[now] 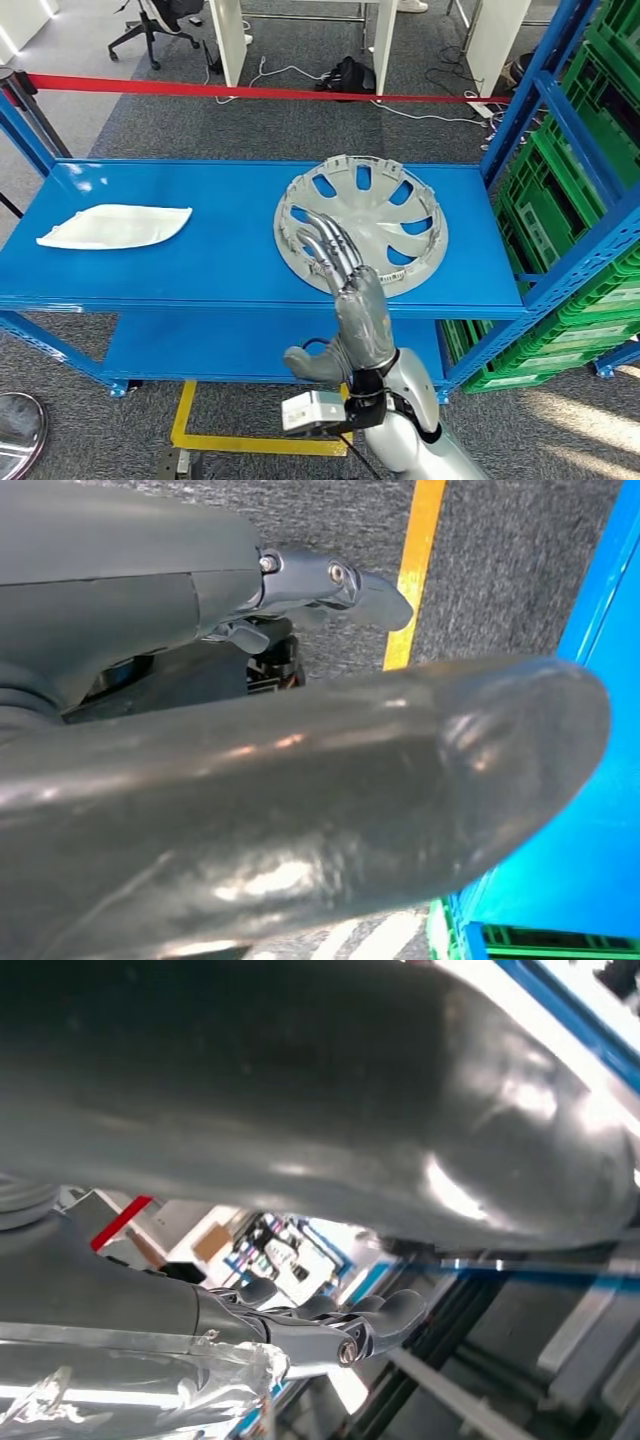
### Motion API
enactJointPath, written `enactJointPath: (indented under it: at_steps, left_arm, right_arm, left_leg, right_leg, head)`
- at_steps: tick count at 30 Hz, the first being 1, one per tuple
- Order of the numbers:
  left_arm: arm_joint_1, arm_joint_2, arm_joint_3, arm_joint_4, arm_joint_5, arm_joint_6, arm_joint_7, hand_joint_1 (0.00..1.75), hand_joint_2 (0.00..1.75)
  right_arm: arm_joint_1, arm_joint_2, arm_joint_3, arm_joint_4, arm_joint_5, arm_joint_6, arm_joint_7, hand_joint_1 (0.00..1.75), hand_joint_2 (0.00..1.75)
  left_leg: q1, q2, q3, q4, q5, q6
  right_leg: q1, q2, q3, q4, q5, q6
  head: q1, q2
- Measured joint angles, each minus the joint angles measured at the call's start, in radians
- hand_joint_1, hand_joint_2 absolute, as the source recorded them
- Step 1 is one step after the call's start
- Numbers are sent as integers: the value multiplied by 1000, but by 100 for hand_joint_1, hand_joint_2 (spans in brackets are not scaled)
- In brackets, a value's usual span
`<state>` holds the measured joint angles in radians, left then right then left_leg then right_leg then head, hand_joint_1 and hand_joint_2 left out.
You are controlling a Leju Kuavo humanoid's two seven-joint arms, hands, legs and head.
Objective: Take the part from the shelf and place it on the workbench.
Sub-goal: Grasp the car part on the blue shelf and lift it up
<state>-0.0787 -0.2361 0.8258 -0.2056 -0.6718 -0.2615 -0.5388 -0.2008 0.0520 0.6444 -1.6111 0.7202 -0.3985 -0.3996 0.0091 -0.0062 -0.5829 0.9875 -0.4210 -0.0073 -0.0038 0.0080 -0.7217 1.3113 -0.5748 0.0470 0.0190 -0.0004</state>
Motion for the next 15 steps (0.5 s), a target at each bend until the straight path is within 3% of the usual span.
enactJointPath:
  at_steps: [1,3,5,8,10,14,15]
  left_arm:
    - [-1,0,-3,0,-4,-2,3,0,0]
    - [-6,0,-12,0,-11,-6,8,0,0]
    - [-12,1,-19,0,-16,-9,12,0,0]
    - [-16,2,-22,0,-18,-10,14,0,0]
    - [-19,1,-24,0,-20,-10,15,0,0]
    - [-23,2,-30,0,-28,-17,19,0,0]
    - [-23,2,-33,0,-30,-19,21,0,0]
  right_arm:
    - [-23,-1,7,18,7,15,10,0,0]
    - [-73,-2,21,54,19,45,30,0,0]
    - [-114,-2,34,86,27,65,46,0,0]
    - [-145,-2,44,119,30,75,55,0,0]
    - [-163,-2,49,134,35,83,63,0,0]
    - [-213,-2,68,202,69,117,110,0,175]
    - [-227,-1,72,228,79,122,124,0,175]
  left_leg:
    - [0,0,1,0,0,0]
    - [0,-2,3,2,-2,-5]
    - [-4,-6,0,6,-2,-15]
    - [-5,-7,-4,2,2,-31]
    - [-3,-6,-17,28,-18,-40]
    - [-2,-4,-134,262,-121,-51]
    - [-2,-4,-150,289,-119,-51]
  right_leg:
    - [-1,0,12,-27,25,0]
    - [-3,0,76,-160,93,0]
    - [-5,3,121,-255,123,-7]
    - [-3,7,122,-268,126,-27]
    - [-6,7,122,-272,130,-39]
    - [-7,5,119,-274,133,-50]
    - [-6,5,119,-274,133,-51]
  head:
    - [0,0]
    - [0,0]
    - [0,0]
    - [-2,0]
    - [-6,0]
    - [-13,0]
    - [-13,0]
